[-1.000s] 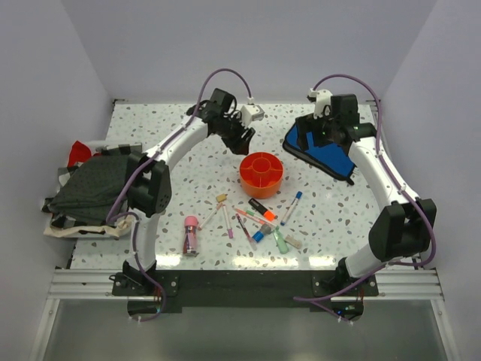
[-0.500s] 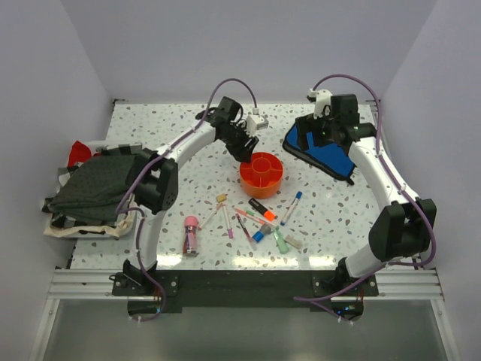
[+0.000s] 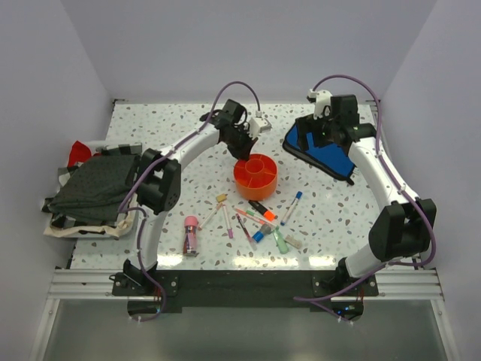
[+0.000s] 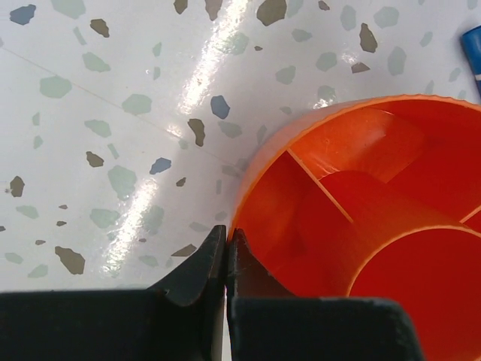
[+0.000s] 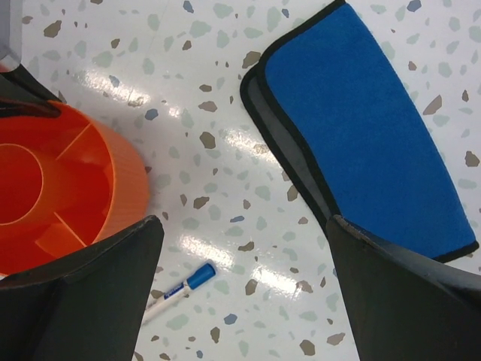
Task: Sort the stationery into containers
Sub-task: Move the storage box to the center of the board.
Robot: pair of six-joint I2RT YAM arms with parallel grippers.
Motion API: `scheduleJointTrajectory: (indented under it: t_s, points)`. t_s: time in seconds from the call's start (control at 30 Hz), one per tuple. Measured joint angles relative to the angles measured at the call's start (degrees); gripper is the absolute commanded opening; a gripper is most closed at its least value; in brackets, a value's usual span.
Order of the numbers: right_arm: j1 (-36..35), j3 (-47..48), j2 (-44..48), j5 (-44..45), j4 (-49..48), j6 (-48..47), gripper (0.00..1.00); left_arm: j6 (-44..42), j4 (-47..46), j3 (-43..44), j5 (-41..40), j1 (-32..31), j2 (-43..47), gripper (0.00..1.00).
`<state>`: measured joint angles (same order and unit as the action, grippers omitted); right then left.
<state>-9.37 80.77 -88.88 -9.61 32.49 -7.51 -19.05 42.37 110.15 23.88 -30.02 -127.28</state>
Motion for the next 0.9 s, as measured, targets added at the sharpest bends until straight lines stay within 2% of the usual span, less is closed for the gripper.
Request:
scheduleJointTrajectory:
  t_s: [0.17,0.53,0.57,0.63,0.67,0.7,0.8,0.9]
  points:
    - [0.0,-0.7,0.0,0.0,0.0,0.0,0.94,0.0,-0.3,1.4,-4.0,0.5,-0.2,0.0]
    - [0.0,-0.7,0.0,0.1,-0.3,0.0,0.94,-0.2,-4.2,10.6,-16.3,4.3,-3.6,0.0]
    - [0.0,-0.7,0.0,0.1,-0.3,0.0,0.94,-0.3,-4.6,11.0,-16.7,4.3,-3.7,0.03]
    - [0.0,-0.7,0.0,0.1,-0.3,0.0,0.94,-0.2,-5.0,11.3,-17.0,4.1,-3.9,0.23]
    - [0.0,-0.7,-0.1,0.1,-0.3,0.0,0.94,-0.2,-5.2,11.3,-17.1,4.1,-4.0,0.26]
    - [0.0,-0.7,-0.1,0.1,-0.3,0.0,0.94,-0.2,-5.2,11.3,-17.1,4.0,-4.2,0.35]
    - [0.0,-0.7,-0.1,0.1,-0.3,-0.1,0.94,-0.1,-5.6,11.3,-17.6,4.0,-4.8,0.46]
    - [0.0,-0.7,-0.3,0.1,-0.3,-0.1,0.94,-0.1,-6.1,11.3,-18.1,4.0,-5.3,0.52]
